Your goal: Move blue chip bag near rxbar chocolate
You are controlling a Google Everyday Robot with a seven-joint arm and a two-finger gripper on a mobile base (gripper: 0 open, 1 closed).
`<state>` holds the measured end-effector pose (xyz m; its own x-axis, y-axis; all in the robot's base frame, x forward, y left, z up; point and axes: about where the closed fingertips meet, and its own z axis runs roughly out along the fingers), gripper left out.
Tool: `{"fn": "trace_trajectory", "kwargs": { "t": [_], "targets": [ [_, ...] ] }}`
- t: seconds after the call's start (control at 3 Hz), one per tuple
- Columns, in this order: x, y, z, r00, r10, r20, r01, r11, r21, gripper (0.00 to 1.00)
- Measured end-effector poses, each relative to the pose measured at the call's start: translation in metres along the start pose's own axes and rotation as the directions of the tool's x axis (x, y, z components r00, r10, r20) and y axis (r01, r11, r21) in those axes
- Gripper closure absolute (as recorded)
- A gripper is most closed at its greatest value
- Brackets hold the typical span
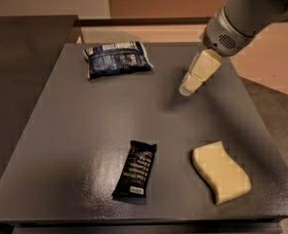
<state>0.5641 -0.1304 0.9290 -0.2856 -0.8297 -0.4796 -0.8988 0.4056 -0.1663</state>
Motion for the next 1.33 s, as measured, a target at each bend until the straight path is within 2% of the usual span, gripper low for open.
{"fn": "trace_trajectory", "kwargs": {
  "t": [0.33, 0.67, 1.0, 1.33],
  "targets": [
    [-0.033, -0.024, 0.040, 0.994, 0.055, 0.099, -0.056, 0.9984, 0.011, 0.00],
    [-0.068, -0.044, 0.078, 0.977, 0.076, 0.199, -0.086, 0.9955, 0.039, 0.00],
    [-0.098, -0.057, 0.107, 0.958, 0.085, 0.273, -0.101, 0.9937, 0.048, 0.00],
    [-0.122, -0.065, 0.134, 0.946, 0.095, 0.310, -0.114, 0.9924, 0.045, 0.00]
  ]
}}
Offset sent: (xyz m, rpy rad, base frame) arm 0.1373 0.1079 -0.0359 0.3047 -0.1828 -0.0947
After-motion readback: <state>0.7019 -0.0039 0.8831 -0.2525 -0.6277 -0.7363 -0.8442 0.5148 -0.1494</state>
